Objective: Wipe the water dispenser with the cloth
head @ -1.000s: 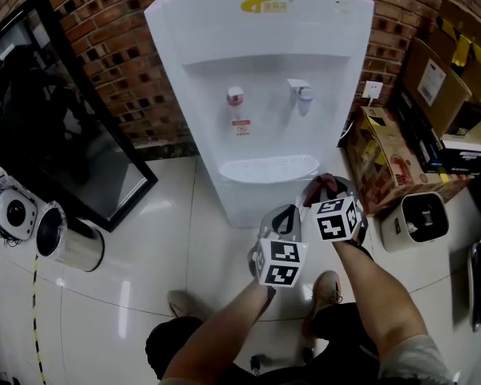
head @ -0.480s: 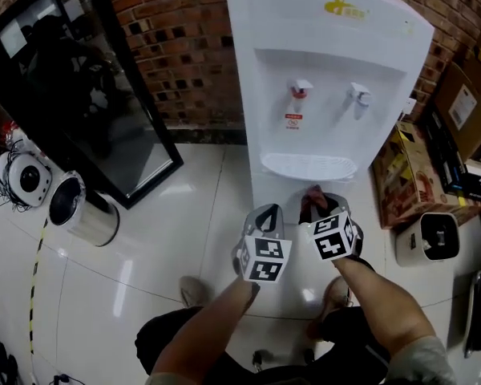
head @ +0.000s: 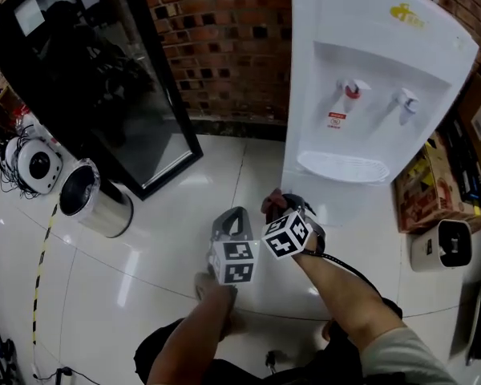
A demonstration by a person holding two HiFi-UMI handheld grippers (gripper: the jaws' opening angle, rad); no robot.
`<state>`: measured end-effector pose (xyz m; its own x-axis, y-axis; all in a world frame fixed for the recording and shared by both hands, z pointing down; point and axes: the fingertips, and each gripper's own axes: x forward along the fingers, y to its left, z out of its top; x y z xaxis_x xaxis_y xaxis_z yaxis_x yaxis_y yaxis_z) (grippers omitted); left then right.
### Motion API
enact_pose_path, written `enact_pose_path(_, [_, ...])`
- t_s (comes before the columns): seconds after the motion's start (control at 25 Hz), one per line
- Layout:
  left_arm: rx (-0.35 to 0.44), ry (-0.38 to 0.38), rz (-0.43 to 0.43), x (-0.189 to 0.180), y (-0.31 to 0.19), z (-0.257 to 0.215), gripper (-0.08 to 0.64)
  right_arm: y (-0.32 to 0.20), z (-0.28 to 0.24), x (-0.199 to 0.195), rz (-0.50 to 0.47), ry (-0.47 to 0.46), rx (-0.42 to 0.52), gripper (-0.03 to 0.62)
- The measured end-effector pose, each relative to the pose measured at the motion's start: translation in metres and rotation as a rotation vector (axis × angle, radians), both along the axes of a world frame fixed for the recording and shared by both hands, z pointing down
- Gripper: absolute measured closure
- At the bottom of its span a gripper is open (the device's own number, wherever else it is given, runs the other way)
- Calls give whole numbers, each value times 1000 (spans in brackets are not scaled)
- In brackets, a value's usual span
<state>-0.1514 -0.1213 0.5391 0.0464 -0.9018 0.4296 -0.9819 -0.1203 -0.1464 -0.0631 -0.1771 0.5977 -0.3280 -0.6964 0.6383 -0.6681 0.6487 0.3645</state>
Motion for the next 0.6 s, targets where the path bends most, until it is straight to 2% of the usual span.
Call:
enact_pose_path(0.16, [2,15,11,1,-5,3,560,-19,4,18,140,-49,-34,512])
enact_pose_path(0.28, [4,21,34,14,-11,3,560,-20,2,40,184,-50,-37,512])
enact_pose_path(0.6, [-3,38,161,91,-16,4,560,-22,-4,130,298,-6,-32,512])
